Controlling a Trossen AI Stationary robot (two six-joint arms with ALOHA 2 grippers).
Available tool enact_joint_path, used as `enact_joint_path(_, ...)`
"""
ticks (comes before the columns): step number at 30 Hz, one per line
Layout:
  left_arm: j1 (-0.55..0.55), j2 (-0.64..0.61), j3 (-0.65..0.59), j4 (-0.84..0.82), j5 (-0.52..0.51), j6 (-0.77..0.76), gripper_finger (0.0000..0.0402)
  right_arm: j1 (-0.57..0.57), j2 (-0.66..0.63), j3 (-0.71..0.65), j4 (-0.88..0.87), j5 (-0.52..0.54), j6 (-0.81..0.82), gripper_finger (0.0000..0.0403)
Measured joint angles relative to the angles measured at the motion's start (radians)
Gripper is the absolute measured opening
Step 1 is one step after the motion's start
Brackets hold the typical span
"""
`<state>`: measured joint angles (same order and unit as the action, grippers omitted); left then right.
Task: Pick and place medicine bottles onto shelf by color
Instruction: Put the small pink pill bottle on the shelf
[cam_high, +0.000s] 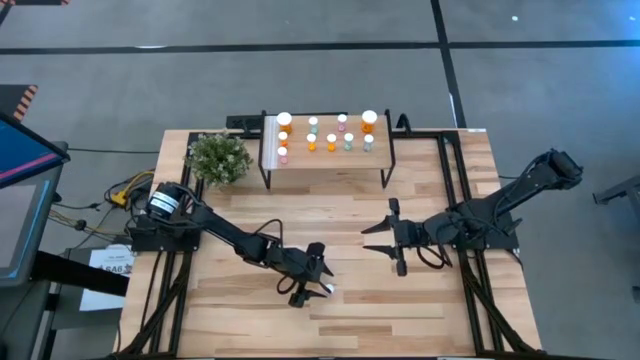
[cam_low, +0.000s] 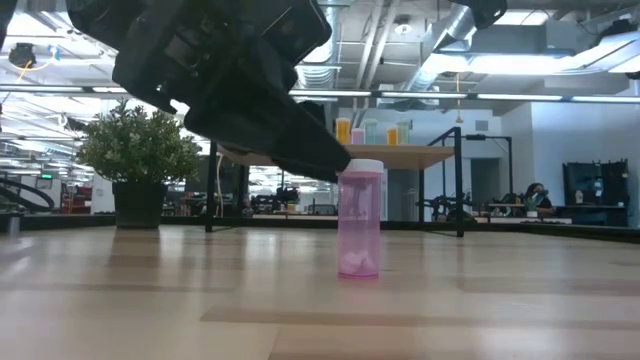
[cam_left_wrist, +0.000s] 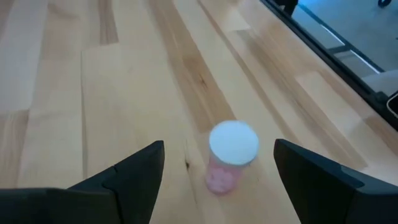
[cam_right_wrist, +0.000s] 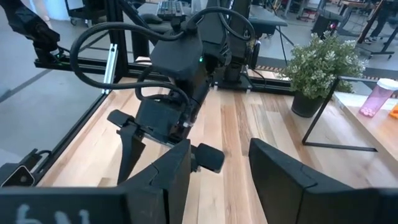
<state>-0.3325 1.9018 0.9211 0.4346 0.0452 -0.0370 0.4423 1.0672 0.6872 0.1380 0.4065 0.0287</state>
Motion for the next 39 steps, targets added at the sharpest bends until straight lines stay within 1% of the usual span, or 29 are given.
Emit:
enact_joint_path(3,0.000,0.000,0.000,0.008,0.005,0.007,0.0280,0.000,0.000,0.000,0.000,0.000,0.000,0.0184)
enact_joint_path(6,0.000,0.000,0.000,0.005,0.025,0.006,0.0256,0.000,0.000,0.000,-0.001,0.000,0.000,0.0184)
enact_joint_path(11,0.000,0.000,0.000,0.010,0.028,0.006,0.0219,0.000,0.000,0.000,-0.003,0.000,0.000,0.0184)
enact_joint_path(18,0.000,0.000,0.000,0.006,0.028,0.005,0.0192,0.000,0.000,0.000,-0.004,0.000,-0.001,0.0184)
enact_joint_path(27,0.000,0.000,0.000,0.005,0.028,0.003,0.0169,0.000,0.000,0.000,-0.005,0.000,-0.001,0.0184)
enact_joint_path(39,0.000,0.000,0.000,0.005,0.028,0.014,0.0167,0.000,0.000,0.000,-0.029,0.000,0.016,0.0184)
